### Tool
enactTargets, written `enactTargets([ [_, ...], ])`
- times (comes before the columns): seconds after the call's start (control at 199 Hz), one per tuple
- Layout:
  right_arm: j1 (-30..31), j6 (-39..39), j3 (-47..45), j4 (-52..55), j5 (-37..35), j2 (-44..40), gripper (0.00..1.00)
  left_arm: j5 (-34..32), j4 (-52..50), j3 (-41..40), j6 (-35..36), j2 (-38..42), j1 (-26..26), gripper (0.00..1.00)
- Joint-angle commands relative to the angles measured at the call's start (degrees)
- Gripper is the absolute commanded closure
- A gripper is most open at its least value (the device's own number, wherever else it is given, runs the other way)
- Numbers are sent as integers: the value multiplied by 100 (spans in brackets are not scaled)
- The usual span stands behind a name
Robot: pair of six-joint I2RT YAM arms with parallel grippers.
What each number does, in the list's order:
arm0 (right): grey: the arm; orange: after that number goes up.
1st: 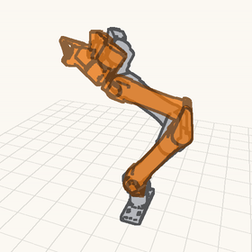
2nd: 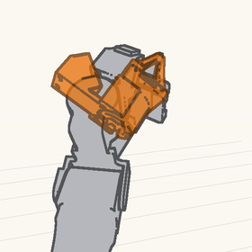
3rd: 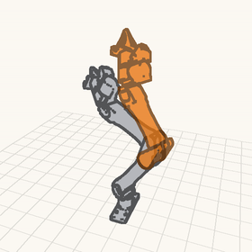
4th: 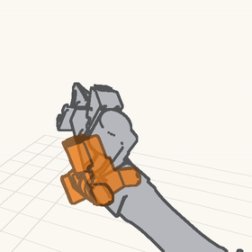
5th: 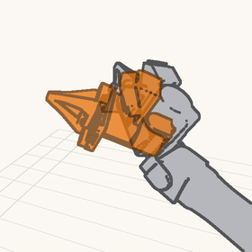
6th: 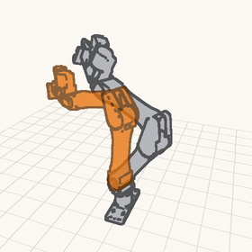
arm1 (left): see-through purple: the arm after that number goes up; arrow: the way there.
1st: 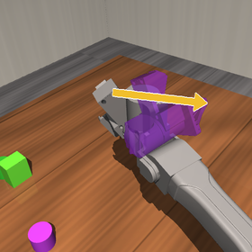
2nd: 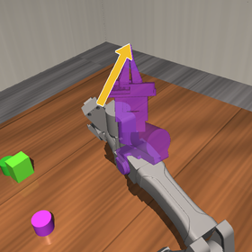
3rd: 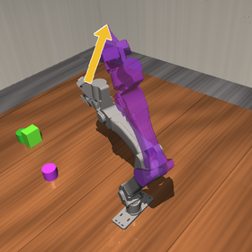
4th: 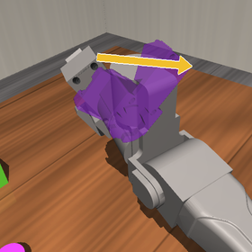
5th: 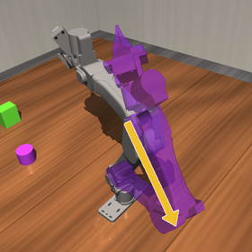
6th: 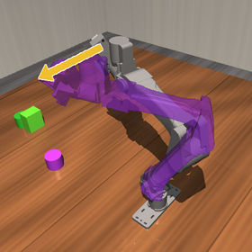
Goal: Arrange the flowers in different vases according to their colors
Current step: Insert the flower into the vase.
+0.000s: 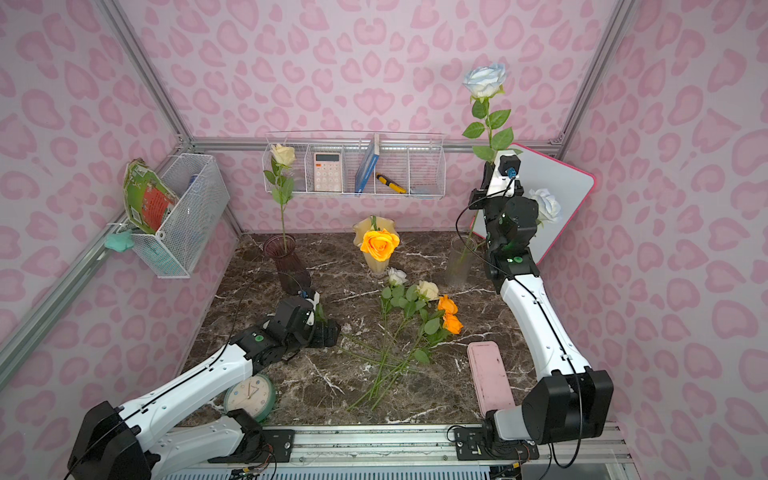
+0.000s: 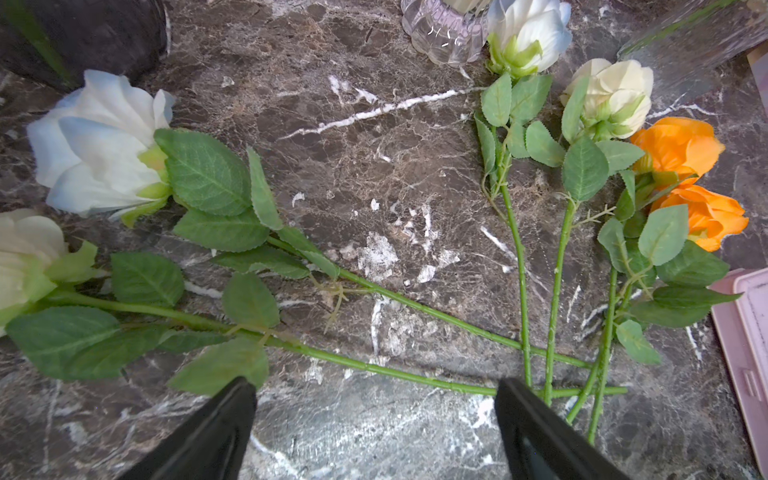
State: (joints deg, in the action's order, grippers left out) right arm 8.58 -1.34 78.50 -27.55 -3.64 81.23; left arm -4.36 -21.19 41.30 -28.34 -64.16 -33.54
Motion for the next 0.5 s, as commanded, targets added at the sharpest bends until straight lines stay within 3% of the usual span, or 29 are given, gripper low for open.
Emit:
enactTargets([
  [0.0, -87, -33, -1, -499, 94, 62, 100, 14, 142, 14, 20, -67, 1, 5],
  [0.496, -223, -66, 297, -576, 233, 451, 100, 40, 283, 88, 39, -351, 2, 5],
])
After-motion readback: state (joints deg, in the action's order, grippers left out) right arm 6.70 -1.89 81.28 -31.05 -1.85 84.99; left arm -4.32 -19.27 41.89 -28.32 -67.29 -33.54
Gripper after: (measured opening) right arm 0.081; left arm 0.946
